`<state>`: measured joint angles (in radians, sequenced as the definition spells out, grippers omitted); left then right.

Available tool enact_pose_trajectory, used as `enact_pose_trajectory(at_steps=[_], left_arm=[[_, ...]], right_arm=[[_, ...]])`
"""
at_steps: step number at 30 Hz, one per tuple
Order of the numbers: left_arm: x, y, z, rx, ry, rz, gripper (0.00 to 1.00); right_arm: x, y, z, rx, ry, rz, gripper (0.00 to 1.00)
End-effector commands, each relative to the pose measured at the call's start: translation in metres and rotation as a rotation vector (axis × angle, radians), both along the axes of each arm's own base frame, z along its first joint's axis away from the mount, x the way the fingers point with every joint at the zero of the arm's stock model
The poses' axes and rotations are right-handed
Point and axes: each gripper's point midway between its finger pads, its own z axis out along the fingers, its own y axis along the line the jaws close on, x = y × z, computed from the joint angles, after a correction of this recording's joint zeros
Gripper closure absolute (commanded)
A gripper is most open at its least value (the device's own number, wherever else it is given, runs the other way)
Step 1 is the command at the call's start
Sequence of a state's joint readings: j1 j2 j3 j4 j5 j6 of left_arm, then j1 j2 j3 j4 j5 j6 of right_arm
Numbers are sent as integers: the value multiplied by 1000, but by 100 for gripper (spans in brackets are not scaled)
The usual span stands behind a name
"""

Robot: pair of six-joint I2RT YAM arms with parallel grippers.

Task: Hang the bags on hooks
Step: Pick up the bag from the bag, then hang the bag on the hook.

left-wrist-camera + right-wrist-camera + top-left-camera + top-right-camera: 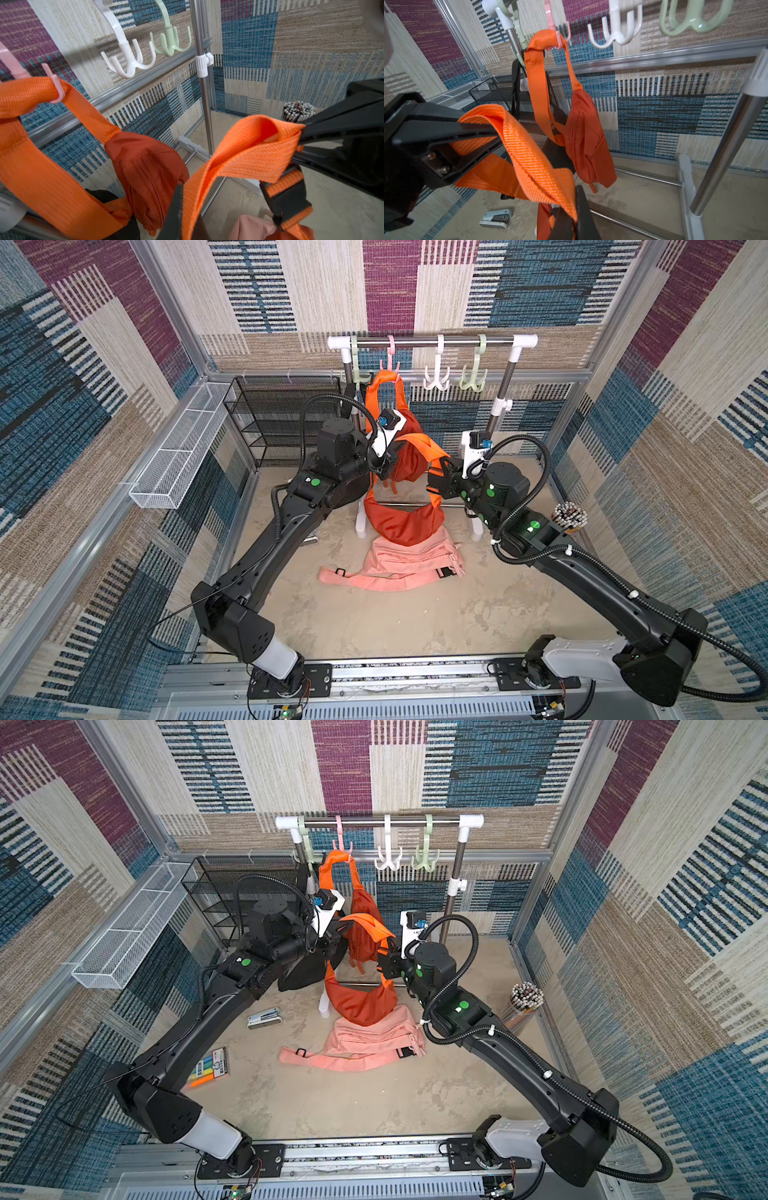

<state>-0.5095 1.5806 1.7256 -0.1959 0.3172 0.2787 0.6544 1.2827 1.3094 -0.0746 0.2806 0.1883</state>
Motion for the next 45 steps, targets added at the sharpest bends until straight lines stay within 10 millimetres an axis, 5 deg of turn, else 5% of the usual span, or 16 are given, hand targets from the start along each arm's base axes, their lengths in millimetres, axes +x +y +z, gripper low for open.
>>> enact_pose_trajectory(at_steps=[1,16,27,45], left_arm=[[13,3,20,-51,-5,92,100],[54,-50,67,-31,-62,202,100],[77,-41,81,-51,-154,323,100],[108,-34,88,-189,-172,381,100]], right_arm=[[16,-21,27,-14,-69,-120,100],[94,-57,88,-50,-220,-327,100],[135,-86,94,-74,-234,-430,100],[191,-72,105,-110,-233,-436,100]])
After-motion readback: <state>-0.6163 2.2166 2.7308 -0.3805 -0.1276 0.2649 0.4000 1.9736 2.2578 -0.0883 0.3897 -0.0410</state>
